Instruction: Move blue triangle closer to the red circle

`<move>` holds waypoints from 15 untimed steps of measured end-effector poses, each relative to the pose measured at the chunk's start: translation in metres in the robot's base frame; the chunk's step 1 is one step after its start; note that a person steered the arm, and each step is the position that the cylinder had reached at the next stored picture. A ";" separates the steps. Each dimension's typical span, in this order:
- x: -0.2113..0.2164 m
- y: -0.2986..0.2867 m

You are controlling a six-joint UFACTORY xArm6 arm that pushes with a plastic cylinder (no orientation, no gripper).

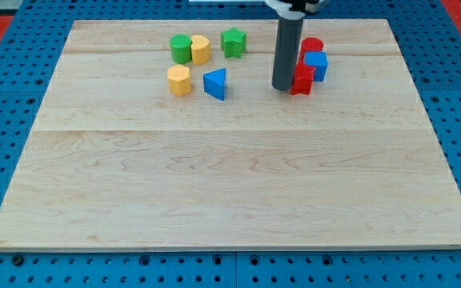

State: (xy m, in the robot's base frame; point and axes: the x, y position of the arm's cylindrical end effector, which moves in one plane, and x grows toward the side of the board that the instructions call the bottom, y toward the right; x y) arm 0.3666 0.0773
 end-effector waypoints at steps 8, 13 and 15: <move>-0.014 -0.089; -0.013 -0.019; -0.033 -0.016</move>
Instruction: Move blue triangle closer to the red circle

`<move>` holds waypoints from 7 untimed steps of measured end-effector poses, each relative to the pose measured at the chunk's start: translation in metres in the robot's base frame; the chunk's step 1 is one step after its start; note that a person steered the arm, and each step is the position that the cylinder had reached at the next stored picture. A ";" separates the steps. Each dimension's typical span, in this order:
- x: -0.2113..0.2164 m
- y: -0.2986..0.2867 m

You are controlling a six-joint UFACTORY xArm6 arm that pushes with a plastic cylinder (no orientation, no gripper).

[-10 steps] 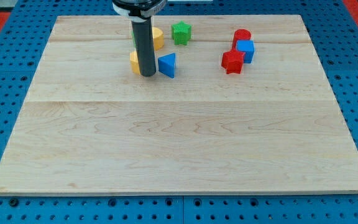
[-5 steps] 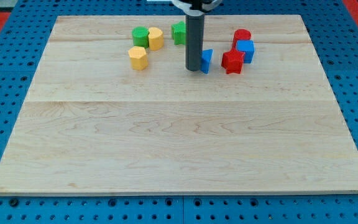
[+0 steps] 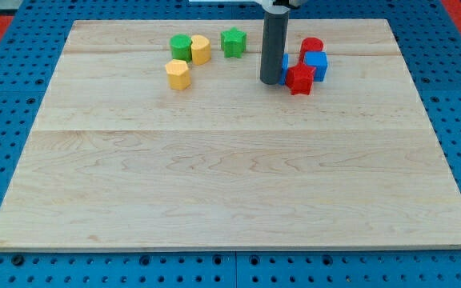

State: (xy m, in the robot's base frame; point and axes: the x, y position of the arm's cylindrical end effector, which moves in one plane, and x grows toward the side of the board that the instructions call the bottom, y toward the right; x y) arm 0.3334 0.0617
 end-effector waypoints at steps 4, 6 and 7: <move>-0.015 0.011; -0.068 0.005; -0.097 -0.016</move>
